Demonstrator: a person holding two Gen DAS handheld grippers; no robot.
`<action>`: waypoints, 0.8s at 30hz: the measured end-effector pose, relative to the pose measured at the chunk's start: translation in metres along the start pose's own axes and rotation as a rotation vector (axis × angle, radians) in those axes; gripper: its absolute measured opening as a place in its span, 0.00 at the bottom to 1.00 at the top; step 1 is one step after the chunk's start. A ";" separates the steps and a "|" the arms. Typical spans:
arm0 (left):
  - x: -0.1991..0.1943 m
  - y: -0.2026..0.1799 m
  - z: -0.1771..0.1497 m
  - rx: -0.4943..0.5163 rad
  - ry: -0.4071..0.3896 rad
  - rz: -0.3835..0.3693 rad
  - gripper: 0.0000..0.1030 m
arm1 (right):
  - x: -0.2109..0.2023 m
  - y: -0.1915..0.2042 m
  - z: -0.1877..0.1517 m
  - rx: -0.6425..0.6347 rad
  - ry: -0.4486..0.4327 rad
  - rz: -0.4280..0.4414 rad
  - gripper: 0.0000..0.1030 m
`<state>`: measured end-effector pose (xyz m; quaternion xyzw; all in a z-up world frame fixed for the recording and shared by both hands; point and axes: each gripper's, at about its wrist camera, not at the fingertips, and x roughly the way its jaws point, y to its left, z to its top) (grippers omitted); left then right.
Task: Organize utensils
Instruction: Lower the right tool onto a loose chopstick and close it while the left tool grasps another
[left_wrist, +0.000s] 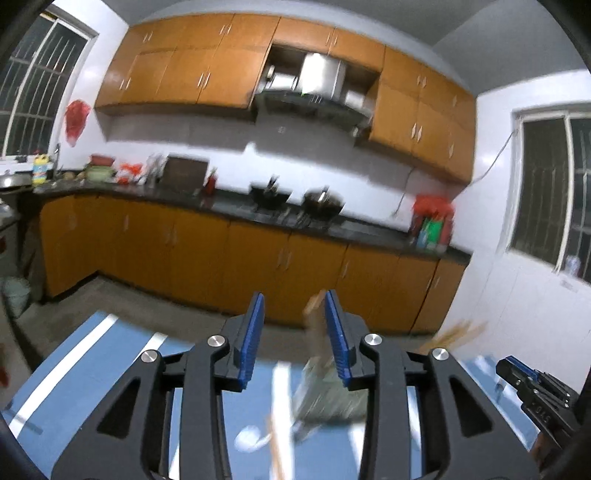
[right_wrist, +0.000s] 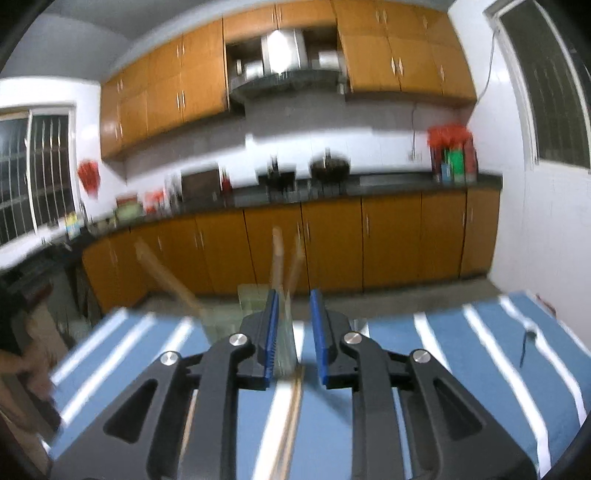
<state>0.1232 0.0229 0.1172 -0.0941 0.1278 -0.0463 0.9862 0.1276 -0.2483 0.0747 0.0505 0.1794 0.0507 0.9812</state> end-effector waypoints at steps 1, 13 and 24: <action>0.001 0.005 -0.015 0.017 0.050 0.028 0.34 | 0.010 -0.002 -0.019 0.001 0.073 0.001 0.19; 0.035 0.030 -0.141 0.032 0.487 0.076 0.34 | 0.074 0.008 -0.141 0.048 0.492 0.030 0.18; 0.039 0.022 -0.173 0.028 0.579 0.020 0.31 | 0.085 0.013 -0.149 0.003 0.527 -0.011 0.09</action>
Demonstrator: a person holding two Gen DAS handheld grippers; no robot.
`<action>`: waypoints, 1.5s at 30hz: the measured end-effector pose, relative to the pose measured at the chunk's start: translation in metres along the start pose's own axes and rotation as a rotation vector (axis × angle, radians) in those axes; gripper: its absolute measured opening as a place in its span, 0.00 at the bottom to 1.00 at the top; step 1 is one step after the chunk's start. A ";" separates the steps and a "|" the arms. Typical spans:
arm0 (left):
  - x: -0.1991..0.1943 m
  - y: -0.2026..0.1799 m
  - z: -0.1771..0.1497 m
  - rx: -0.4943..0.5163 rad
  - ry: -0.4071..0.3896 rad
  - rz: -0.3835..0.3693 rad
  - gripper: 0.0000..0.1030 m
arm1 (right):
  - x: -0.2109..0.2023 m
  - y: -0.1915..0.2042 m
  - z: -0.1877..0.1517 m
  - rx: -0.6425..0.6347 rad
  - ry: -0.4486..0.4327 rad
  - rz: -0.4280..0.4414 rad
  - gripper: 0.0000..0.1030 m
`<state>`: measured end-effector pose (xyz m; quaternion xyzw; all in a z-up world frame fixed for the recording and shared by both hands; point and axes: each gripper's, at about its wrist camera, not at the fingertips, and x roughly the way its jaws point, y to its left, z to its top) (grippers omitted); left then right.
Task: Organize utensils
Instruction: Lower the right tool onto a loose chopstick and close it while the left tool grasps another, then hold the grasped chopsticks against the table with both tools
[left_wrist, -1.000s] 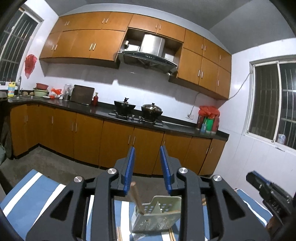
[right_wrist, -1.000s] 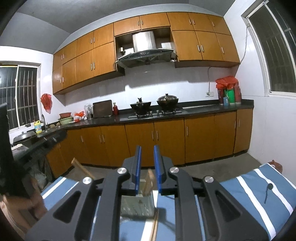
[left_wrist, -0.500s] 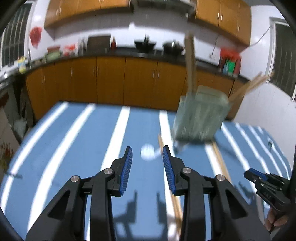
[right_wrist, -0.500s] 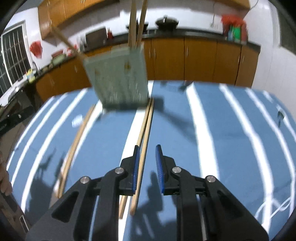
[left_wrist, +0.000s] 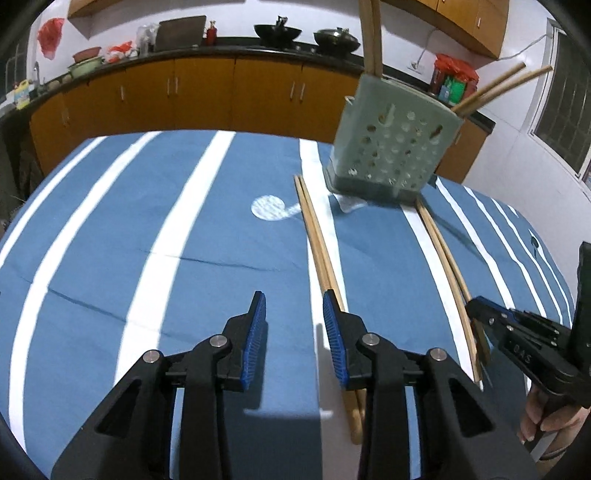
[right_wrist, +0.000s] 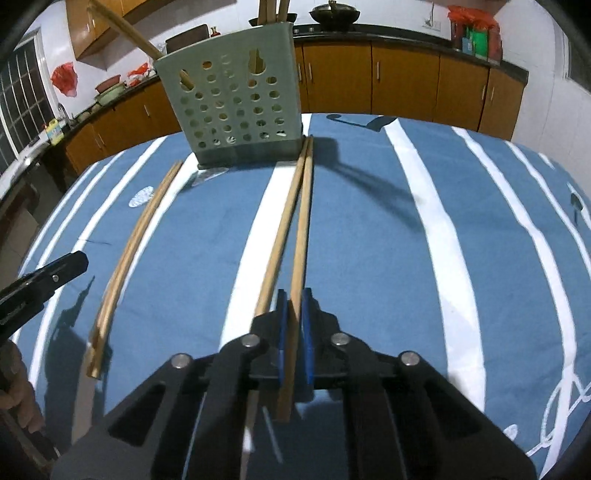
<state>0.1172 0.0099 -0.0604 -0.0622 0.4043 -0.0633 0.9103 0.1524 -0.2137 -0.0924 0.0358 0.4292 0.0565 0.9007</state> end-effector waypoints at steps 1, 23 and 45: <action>0.001 -0.001 -0.001 0.002 0.008 -0.006 0.29 | 0.000 -0.002 0.001 0.006 -0.002 -0.009 0.08; 0.018 -0.026 -0.014 0.093 0.079 -0.005 0.15 | -0.004 -0.032 0.001 0.094 -0.012 -0.055 0.08; 0.023 -0.023 -0.007 0.083 0.073 0.020 0.15 | -0.004 -0.030 0.000 0.092 -0.012 -0.061 0.10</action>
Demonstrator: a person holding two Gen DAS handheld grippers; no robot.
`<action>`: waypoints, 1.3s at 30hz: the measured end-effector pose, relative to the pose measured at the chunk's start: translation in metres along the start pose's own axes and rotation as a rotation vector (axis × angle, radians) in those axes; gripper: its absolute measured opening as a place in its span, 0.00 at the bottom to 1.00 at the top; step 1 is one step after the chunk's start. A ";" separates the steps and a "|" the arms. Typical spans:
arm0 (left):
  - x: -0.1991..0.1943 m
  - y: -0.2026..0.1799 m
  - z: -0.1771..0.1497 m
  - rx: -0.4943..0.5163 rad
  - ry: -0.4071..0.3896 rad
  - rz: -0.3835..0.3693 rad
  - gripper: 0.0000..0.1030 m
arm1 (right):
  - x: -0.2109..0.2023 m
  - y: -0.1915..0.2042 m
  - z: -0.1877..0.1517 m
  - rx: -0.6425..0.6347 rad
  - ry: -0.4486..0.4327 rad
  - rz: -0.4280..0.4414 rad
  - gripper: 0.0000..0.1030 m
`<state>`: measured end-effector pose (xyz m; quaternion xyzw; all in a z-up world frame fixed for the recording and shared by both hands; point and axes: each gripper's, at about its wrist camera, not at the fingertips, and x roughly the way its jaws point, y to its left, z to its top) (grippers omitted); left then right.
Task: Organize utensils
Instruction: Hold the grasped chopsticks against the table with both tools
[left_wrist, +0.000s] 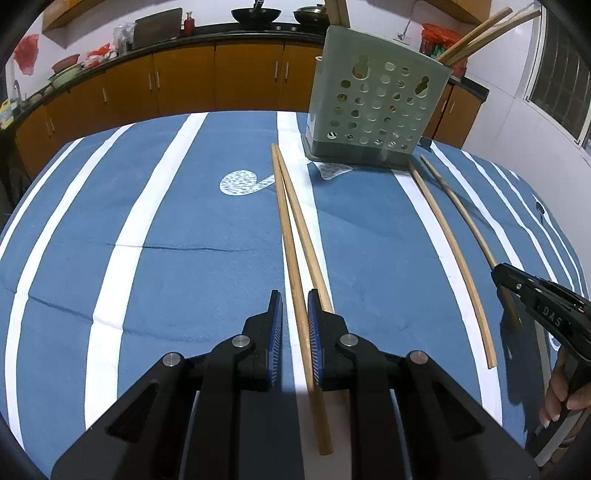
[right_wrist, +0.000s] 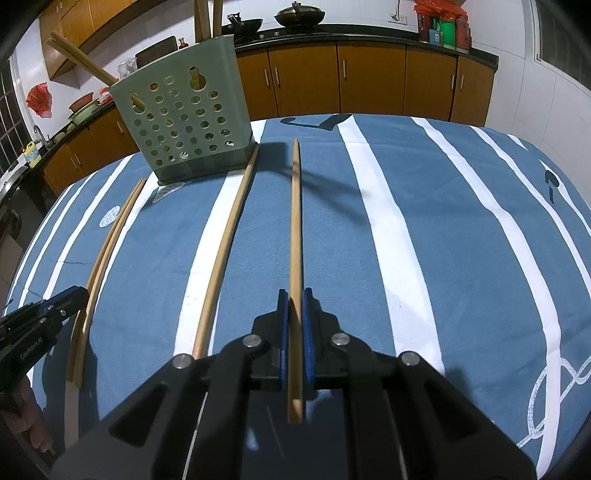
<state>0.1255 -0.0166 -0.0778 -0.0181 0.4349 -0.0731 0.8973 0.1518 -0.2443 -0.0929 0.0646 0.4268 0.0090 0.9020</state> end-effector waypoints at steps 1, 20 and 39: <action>0.000 0.000 0.000 -0.001 0.000 0.000 0.15 | 0.000 0.000 0.000 0.000 0.000 0.000 0.10; 0.003 0.018 0.005 -0.026 -0.005 0.032 0.08 | 0.000 0.001 0.000 -0.005 -0.006 -0.002 0.08; 0.001 0.028 0.003 -0.002 -0.015 0.030 0.08 | 0.000 0.003 -0.001 -0.012 -0.004 -0.003 0.09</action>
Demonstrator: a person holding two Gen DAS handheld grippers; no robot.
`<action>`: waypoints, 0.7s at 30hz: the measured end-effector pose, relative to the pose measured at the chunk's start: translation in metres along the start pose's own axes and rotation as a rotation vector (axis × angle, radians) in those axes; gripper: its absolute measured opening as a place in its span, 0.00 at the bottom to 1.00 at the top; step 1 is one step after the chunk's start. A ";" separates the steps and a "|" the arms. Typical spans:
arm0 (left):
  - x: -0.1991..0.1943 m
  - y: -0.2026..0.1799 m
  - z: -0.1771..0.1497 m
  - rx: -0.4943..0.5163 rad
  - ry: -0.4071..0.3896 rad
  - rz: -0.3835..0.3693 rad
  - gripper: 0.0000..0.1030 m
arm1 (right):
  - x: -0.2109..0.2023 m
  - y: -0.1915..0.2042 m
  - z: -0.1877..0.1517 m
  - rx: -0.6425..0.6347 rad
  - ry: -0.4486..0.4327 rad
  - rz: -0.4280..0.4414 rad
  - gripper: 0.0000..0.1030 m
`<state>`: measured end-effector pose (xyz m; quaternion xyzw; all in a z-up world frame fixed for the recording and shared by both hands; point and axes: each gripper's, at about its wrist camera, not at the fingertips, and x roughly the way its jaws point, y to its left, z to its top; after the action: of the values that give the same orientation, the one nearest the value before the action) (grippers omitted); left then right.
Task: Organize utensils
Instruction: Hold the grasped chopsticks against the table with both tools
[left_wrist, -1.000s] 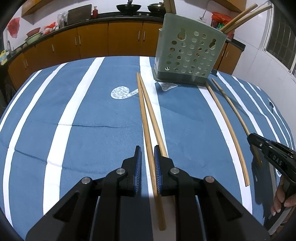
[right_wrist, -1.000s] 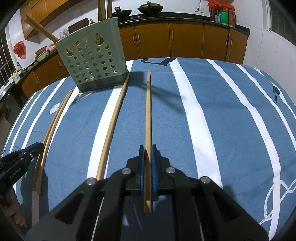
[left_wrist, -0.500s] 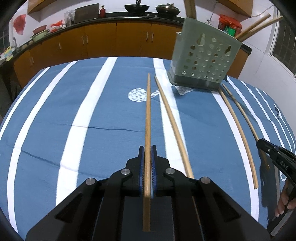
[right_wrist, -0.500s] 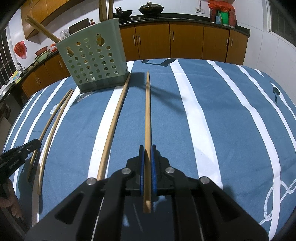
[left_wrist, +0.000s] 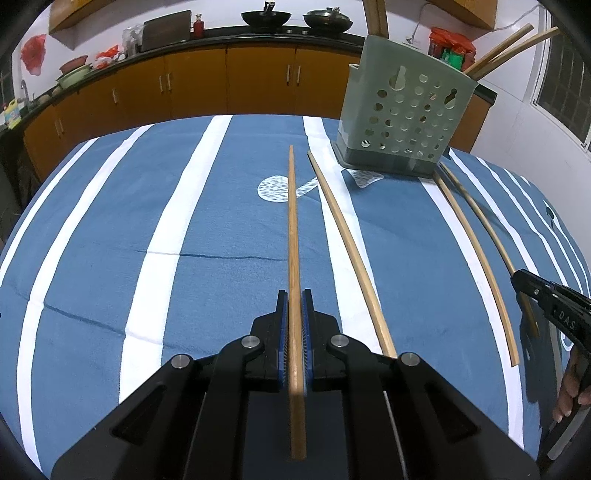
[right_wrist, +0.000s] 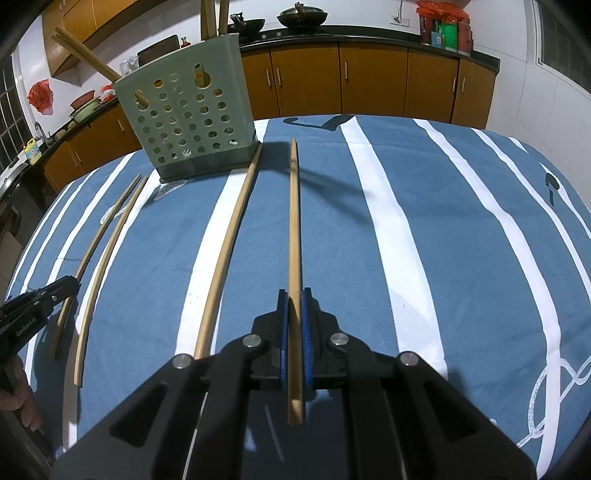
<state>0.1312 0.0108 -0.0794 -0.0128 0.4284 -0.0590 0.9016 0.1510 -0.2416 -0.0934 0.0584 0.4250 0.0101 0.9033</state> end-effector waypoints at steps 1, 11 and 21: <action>0.000 -0.001 0.000 0.003 0.000 0.002 0.08 | 0.000 0.000 0.000 -0.001 0.000 0.000 0.09; -0.001 -0.001 0.000 0.016 0.000 0.011 0.08 | 0.000 0.001 -0.001 -0.009 -0.004 -0.004 0.09; -0.001 0.000 0.000 0.016 0.002 0.017 0.08 | -0.001 0.002 -0.001 -0.008 -0.005 -0.006 0.08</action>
<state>0.1305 0.0109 -0.0786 -0.0020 0.4288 -0.0549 0.9017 0.1500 -0.2399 -0.0934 0.0536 0.4229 0.0092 0.9045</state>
